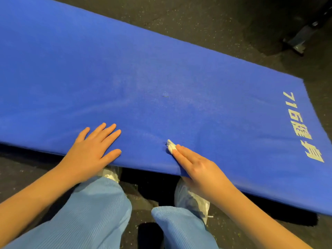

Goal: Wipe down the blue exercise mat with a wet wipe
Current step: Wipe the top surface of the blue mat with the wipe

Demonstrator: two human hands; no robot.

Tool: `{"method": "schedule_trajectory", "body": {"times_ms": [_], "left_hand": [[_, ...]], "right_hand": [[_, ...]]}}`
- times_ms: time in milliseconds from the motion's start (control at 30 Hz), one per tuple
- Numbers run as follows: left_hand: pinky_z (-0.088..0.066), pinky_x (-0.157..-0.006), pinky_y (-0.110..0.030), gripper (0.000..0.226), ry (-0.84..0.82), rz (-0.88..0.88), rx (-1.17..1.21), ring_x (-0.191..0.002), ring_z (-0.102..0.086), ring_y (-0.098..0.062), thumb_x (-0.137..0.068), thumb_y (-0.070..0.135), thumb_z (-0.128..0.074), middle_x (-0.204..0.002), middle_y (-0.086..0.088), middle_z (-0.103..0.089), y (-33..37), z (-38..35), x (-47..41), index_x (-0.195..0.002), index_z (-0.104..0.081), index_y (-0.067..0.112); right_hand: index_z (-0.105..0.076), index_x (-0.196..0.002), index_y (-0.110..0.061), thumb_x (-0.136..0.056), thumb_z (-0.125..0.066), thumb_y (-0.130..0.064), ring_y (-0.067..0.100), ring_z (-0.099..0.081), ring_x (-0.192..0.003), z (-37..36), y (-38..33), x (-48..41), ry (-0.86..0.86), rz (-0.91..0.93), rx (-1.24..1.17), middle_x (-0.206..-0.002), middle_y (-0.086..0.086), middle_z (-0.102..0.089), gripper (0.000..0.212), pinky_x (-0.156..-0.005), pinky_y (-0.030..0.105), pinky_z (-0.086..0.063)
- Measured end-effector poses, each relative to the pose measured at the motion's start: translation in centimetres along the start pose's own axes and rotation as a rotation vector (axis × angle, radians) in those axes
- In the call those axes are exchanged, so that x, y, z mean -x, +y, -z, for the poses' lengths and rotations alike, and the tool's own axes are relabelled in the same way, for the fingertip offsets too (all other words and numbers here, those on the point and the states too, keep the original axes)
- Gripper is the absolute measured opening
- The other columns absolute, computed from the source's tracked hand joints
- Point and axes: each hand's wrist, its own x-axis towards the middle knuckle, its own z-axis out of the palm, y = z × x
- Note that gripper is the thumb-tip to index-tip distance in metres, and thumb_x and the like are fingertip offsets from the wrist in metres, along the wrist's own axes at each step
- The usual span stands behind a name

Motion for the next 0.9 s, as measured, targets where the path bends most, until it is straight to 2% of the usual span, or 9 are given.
{"method": "schedule_trajectory", "body": {"times_ms": [133,233,367,433,500,567,700,800,900], "left_hand": [[-0.029,-0.106,-0.046,0.086,0.051,-0.099,-0.017,-0.135,-0.039,-0.022,-0.088,0.074,-0.002,-0.146,0.002,-0.046,3.1,-0.3,-0.9,-0.138,-0.052,0.025],[-0.036,-0.093,-0.039,0.075,0.102,-0.229,0.011,-0.117,-0.042,-0.014,-0.093,0.069,-0.011,-0.131,0.006,-0.058,3.8,-0.3,-1.2,-0.128,-0.062,0.027],[-0.032,-0.095,-0.029,0.069,0.058,-0.347,0.046,-0.116,-0.044,-0.011,-0.094,0.067,-0.016,-0.126,0.011,-0.056,3.4,-0.7,-2.2,-0.128,-0.06,0.026],[-0.027,-0.099,-0.029,0.068,0.059,-0.358,-0.002,-0.124,-0.041,-0.015,-0.096,0.064,-0.018,-0.134,0.006,-0.054,3.0,-1.5,-2.6,-0.13,-0.059,0.022],[-0.023,-0.104,-0.034,0.068,0.056,-0.346,-0.057,-0.131,-0.039,-0.02,-0.097,0.063,-0.017,-0.143,0.002,-0.049,2.9,-2.2,-2.7,-0.134,-0.056,0.021],[-0.022,-0.106,-0.036,0.067,0.062,-0.338,-0.08,-0.133,-0.035,-0.019,-0.097,0.062,-0.017,-0.145,0.001,-0.047,2.9,-2.6,-2.6,-0.135,-0.054,0.021],[-0.019,-0.107,-0.035,0.067,0.077,-0.334,-0.082,-0.135,-0.031,-0.017,-0.098,0.061,-0.016,-0.146,0.002,-0.045,3.0,-2.5,-2.6,-0.136,-0.053,0.021],[-0.018,-0.108,-0.035,0.067,0.084,-0.33,-0.081,-0.135,-0.03,-0.016,-0.098,0.061,-0.016,-0.146,0.002,-0.045,3.1,-2.5,-2.6,-0.136,-0.053,0.021],[-0.018,-0.108,-0.035,0.067,0.088,-0.333,-0.081,-0.135,-0.03,-0.016,-0.098,0.061,-0.015,-0.146,0.002,-0.046,3.2,-2.5,-2.5,-0.136,-0.054,0.021]], "right_hand": [[-0.033,-0.149,-0.016,-0.065,-0.075,0.0,0.015,-0.046,-0.133,1.3,2.0,3.3,-0.016,-0.065,-0.04,-0.154,-0.006,-0.034,0.095,-0.079,0.026,-0.057],[-0.03,-0.15,-0.02,-0.071,-0.07,-0.001,0.012,-0.044,-0.134,1.7,2.3,5.8,0.006,-0.071,-0.057,-0.155,-0.011,-0.031,0.09,-0.082,0.029,-0.057],[-0.035,-0.148,-0.02,-0.072,-0.074,-0.007,0.006,-0.039,-0.136,0.8,2.1,8.3,-0.025,-0.13,-0.117,-0.155,-0.014,-0.03,0.087,-0.097,0.02,-0.046],[-0.032,-0.15,-0.022,-0.085,-0.064,-0.028,0.002,-0.029,-0.141,-0.2,1.5,8.9,-0.049,-0.16,-0.163,-0.157,-0.016,-0.023,0.073,-0.106,0.015,-0.033],[-0.023,-0.153,-0.021,-0.098,-0.044,-0.047,0.003,-0.017,-0.145,-1.2,0.8,9.6,-0.06,-0.196,-0.253,-0.159,-0.015,-0.015,0.064,-0.114,0.018,-0.02],[-0.014,-0.154,-0.021,-0.1,-0.032,-0.049,0.005,-0.007,-0.147,-1.6,0.5,10.1,-0.111,-0.206,-0.295,-0.161,-0.015,-0.006,0.064,-0.118,0.023,-0.01],[0.003,-0.152,-0.028,-0.095,-0.016,-0.051,-0.001,0.011,-0.145,-2.2,2.6,8.7,-0.196,-0.252,-0.142,-0.157,-0.022,0.015,0.065,-0.121,0.032,-0.002],[0.002,-0.153,-0.028,-0.091,-0.01,-0.055,-0.001,0.012,-0.145,-2.9,2.7,5.2,-0.122,-0.351,-0.176,-0.157,-0.022,0.012,0.069,-0.121,0.037,-0.002],[-0.007,-0.154,-0.023,-0.094,-0.022,-0.048,0.002,0.007,-0.146,-3.0,-0.3,4.3,-0.199,-0.186,-0.31,-0.16,-0.015,0.005,0.066,-0.119,0.028,0.006]]}}
